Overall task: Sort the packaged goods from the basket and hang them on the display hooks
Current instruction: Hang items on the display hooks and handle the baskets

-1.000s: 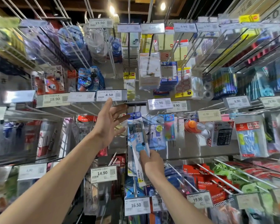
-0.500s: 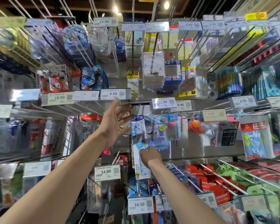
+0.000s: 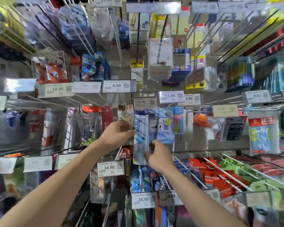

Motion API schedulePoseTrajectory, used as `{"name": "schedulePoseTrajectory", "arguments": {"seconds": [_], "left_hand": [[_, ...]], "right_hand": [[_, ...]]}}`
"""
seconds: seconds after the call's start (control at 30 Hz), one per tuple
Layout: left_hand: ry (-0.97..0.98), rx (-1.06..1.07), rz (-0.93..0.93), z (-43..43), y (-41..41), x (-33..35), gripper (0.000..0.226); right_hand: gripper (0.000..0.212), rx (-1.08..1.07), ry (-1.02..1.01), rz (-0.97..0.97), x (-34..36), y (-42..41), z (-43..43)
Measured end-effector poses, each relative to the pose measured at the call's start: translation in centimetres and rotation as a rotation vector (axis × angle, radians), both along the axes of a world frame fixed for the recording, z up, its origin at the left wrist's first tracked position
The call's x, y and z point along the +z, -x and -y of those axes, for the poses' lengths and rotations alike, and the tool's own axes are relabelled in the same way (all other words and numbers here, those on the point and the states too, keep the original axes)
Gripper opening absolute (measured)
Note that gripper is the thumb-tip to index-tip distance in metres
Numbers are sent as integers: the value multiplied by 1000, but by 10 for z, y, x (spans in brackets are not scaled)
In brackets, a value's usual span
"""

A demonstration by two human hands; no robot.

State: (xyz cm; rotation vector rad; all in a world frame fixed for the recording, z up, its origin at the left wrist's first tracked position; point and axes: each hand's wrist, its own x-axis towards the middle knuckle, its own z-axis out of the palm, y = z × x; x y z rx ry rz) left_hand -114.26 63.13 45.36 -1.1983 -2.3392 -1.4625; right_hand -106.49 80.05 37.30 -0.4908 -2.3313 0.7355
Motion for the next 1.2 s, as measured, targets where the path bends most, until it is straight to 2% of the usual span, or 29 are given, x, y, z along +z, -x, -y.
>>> {"name": "schedulePoseTrajectory", "arguments": {"seconds": [0.1, 0.2, 0.27, 0.43, 0.53, 0.7, 0.83, 0.93, 1.0, 1.2], "left_hand": [[251, 64, -96, 1, 7, 5, 38], [458, 94, -102, 10, 11, 16, 52], [571, 83, -79, 19, 10, 28, 53], [735, 0, 20, 48, -23, 77, 31], [831, -34, 77, 69, -46, 115, 45], [857, -92, 183, 113, -88, 176, 44], [807, -43, 246, 154, -127, 204, 60], [757, 34, 313, 185, -160, 214, 55], [718, 109, 352, 206, -186, 216, 56], [620, 411, 515, 286, -298, 190, 45]], "right_hand": [[23, 36, 14, 96, 13, -5, 0], [21, 64, 20, 212, 40, -21, 6], [20, 75, 52, 269, 62, -34, 13], [9, 140, 112, 445, 132, -74, 42], [12, 169, 162, 499, 180, -100, 62], [19, 205, 131, 576, 245, -138, 96], [14, 283, 65, 628, 282, -161, 120], [23, 432, 58, 619, 297, -176, 136], [28, 523, -16, 644, 305, -185, 149], [32, 825, -144, 701, 302, -214, 216]]}}
